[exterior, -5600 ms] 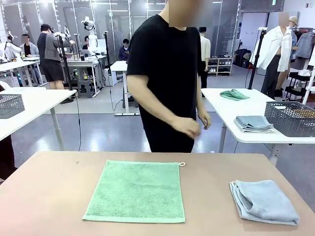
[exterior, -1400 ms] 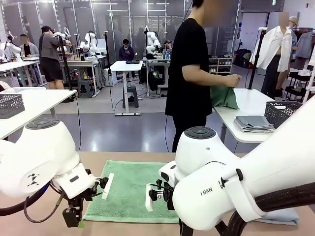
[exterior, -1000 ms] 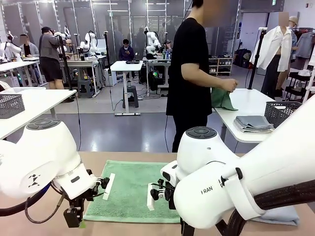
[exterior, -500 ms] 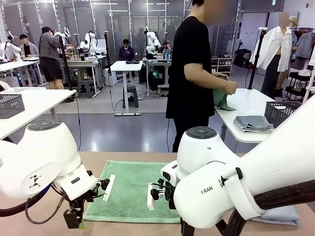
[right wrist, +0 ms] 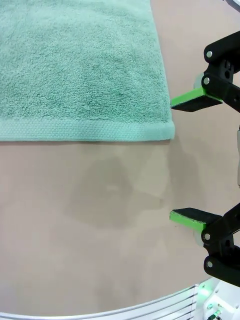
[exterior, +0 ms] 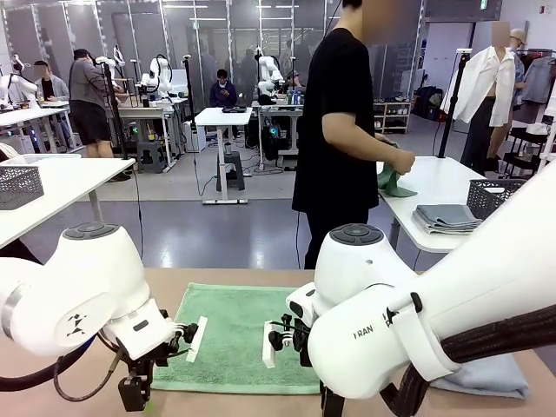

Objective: Fold the towels and place them in the basket.
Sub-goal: When a person lays out a Towel with hook on the table, fold it in half twice.

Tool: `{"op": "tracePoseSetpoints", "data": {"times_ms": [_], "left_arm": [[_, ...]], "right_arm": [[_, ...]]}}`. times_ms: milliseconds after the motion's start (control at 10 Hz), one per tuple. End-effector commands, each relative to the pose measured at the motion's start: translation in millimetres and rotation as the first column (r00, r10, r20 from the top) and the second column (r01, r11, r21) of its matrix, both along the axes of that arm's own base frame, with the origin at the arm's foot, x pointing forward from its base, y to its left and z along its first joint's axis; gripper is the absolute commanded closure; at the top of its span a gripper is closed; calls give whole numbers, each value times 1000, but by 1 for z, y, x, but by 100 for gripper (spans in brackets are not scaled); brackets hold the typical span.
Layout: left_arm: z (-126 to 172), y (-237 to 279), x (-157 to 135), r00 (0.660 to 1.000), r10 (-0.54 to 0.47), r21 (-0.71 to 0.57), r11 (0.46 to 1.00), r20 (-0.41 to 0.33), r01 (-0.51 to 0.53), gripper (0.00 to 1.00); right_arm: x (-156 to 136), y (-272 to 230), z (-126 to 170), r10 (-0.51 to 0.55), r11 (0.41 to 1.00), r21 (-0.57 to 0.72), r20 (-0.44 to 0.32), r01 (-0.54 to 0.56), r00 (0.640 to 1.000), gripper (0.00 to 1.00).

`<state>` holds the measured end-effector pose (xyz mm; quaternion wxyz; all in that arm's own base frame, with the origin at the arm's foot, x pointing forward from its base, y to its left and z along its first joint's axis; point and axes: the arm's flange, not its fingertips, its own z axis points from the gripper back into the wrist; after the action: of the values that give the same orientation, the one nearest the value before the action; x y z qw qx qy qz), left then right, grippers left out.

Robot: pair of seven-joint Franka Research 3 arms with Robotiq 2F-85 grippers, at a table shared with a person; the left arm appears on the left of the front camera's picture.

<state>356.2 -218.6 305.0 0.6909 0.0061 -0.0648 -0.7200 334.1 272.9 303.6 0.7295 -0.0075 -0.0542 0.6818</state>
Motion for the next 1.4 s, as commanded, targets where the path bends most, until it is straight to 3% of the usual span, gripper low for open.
{"op": "tracePoseSetpoints", "data": {"times_ms": [0, 1300], "left_arm": [[-8, -2, 10, 999, -29, -22, 999, 20, 29, 0], [-20, -7, 22, 999, -27, -10, 1000, -36, 27, 0]], "right_arm": [[6, 4, -6, 10, 1000, -5, 19, -10, 1000, 3], [18, 1, -24, 17, 1000, 7, 3, -17, 1000, 3]]}}
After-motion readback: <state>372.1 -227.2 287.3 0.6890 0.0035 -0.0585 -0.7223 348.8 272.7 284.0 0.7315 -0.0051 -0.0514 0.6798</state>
